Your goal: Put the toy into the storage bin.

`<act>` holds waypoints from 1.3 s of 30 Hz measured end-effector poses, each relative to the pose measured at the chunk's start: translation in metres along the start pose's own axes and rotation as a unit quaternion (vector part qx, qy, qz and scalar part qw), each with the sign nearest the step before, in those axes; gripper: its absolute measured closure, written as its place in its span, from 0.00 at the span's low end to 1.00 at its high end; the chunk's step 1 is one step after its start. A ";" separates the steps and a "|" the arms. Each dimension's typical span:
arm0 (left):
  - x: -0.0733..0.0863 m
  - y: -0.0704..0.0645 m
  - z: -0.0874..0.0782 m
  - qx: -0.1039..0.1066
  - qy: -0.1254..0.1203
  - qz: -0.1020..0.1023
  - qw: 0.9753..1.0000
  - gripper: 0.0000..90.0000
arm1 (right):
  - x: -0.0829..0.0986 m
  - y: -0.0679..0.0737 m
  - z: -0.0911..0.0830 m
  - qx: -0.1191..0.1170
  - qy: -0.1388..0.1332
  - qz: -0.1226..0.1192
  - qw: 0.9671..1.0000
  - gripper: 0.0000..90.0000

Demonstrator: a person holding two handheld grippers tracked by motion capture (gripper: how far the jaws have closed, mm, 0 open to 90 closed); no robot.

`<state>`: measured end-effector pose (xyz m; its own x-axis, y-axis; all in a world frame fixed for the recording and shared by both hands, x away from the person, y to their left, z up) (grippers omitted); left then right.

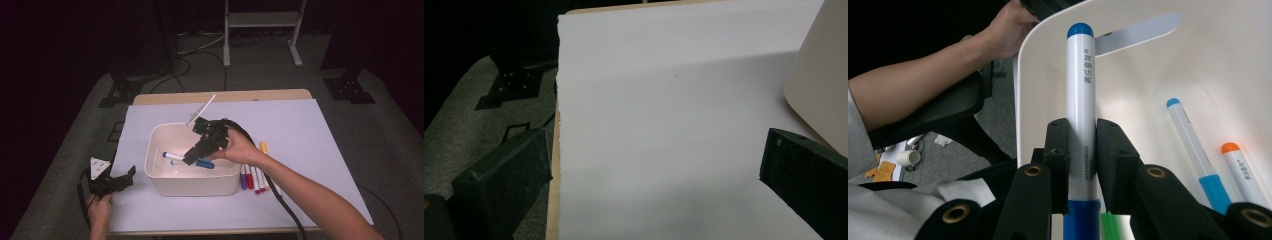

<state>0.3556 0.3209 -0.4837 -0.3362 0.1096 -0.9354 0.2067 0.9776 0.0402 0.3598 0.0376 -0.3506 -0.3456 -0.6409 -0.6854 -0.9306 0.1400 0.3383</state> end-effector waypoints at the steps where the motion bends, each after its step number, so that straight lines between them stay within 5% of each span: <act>1: 0.000 0.000 0.000 0.000 0.000 0.000 1.000 0.00 | 0.001 -0.001 0.003 -0.002 0.004 0.000 1.000 0.84; 32: 0.000 0.000 0.000 0.001 -0.002 0.001 1.000 0.00 | 0.016 -0.008 0.049 -0.003 0.083 -0.013 0.996 0.84; 39: 0.000 0.000 0.000 0.002 0.000 0.001 1.000 0.00 | 0.019 -0.009 0.047 0.009 0.092 -0.016 0.996 0.74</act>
<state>0.3556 0.3207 -0.4837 -0.3362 0.1126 -0.9350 0.2119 0.9764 0.0413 0.3557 0.0601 -0.3971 -0.2896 -0.7724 -0.5653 -0.9432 0.1299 0.3057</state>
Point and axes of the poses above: each handheld gripper's, and its own axes: z roughly forward along the jaws, x roughly out of its underside, y roughly to its left, the point moved 7 cm from there along z, roughly forward along the jaws, and after that the axes turned 6 degrees about -y, right-handed, at the moved point
